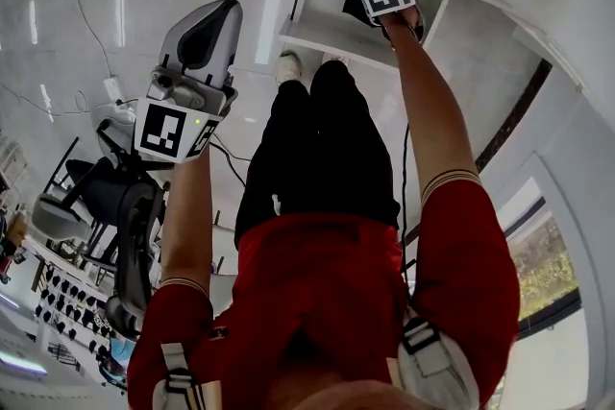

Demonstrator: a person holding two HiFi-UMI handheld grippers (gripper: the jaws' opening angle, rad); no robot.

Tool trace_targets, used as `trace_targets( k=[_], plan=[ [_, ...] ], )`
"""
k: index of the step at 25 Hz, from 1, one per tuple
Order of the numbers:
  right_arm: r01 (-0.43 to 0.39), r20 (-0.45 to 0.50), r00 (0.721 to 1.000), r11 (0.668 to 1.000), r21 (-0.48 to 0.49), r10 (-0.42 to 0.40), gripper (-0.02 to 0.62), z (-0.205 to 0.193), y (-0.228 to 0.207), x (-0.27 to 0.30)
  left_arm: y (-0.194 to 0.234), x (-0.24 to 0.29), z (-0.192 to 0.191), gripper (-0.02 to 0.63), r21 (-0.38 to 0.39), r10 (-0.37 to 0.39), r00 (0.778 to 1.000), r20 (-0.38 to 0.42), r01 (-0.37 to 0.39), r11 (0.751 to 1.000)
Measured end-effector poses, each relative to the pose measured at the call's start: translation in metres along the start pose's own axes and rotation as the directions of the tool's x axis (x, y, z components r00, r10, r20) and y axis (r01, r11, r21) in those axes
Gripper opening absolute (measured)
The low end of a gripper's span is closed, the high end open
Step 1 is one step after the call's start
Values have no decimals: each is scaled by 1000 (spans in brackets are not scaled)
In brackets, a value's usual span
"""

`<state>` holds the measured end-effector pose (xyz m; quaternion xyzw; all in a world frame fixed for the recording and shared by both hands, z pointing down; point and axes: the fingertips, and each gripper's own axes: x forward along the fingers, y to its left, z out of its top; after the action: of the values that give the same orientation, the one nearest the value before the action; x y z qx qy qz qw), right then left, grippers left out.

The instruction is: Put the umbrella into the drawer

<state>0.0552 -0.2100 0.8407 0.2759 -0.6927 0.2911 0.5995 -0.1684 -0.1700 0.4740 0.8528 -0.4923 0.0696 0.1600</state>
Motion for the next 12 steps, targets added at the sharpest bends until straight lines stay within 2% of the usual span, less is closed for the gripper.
trace_targets(
  k=[6, 12],
  plan=[
    [7, -16, 1000, 998, 69, -6, 252, 5, -8, 20, 6, 3, -6, 6, 0, 6, 1000, -17, -6, 1000],
    [5, -26, 1000, 996, 87, -2, 265, 2, -6, 31, 5, 14, -8, 6, 11, -16, 1000, -21, 17, 1000]
  ],
)
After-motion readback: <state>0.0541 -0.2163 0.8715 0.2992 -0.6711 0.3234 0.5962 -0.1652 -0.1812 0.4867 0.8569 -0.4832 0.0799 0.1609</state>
